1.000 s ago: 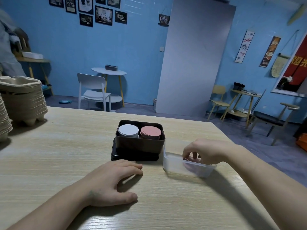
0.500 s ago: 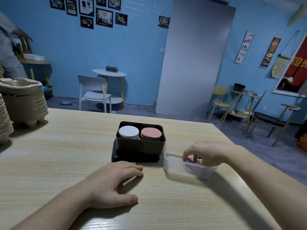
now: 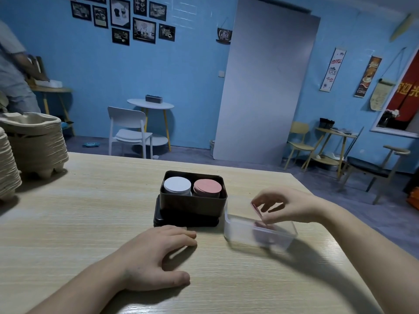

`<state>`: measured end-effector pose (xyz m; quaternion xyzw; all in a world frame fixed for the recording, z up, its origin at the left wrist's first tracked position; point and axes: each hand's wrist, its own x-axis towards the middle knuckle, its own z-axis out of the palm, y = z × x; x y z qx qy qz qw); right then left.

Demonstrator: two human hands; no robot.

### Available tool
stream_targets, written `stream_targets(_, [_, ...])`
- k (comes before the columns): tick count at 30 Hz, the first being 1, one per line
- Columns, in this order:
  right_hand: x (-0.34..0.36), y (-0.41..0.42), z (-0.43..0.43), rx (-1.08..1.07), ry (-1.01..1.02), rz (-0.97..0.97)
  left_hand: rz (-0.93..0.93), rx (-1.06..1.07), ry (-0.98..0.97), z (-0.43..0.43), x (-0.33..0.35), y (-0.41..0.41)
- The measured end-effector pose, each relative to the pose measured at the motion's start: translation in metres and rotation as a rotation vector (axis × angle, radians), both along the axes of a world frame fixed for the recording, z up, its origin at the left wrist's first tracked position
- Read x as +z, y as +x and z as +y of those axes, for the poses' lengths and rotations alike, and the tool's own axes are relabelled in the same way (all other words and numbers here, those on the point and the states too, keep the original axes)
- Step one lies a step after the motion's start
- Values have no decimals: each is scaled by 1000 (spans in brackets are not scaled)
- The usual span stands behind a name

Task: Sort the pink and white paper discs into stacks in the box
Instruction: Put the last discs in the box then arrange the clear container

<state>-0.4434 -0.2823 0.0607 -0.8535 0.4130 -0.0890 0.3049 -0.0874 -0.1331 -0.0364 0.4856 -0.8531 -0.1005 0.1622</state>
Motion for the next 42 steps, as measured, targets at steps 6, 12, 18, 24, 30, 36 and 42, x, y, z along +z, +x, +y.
stream_targets(6, [-6,7,2,-32,56,-250,-1,-6,-5,1,1,0])
stream_targets(12, [-3,30,2,-25,58,-455,1,-3,0,1,2,0])
stream_targets(18, [3,66,-14,-108,56,-550,5,1,6,0,1,-1])
stream_targets(24, [-3,109,-29,-141,-74,-439,9,-5,19,-1,1,0])
stream_targets(30, [-14,133,-35,-124,-225,-246,12,-12,12,-2,1,0])
stream_targets(36, [-21,133,-36,-141,-317,-202,5,-9,-1,-1,2,0])
stream_targets(42, [-23,129,-35,-126,-328,-226,0,-11,-4,1,5,-1])
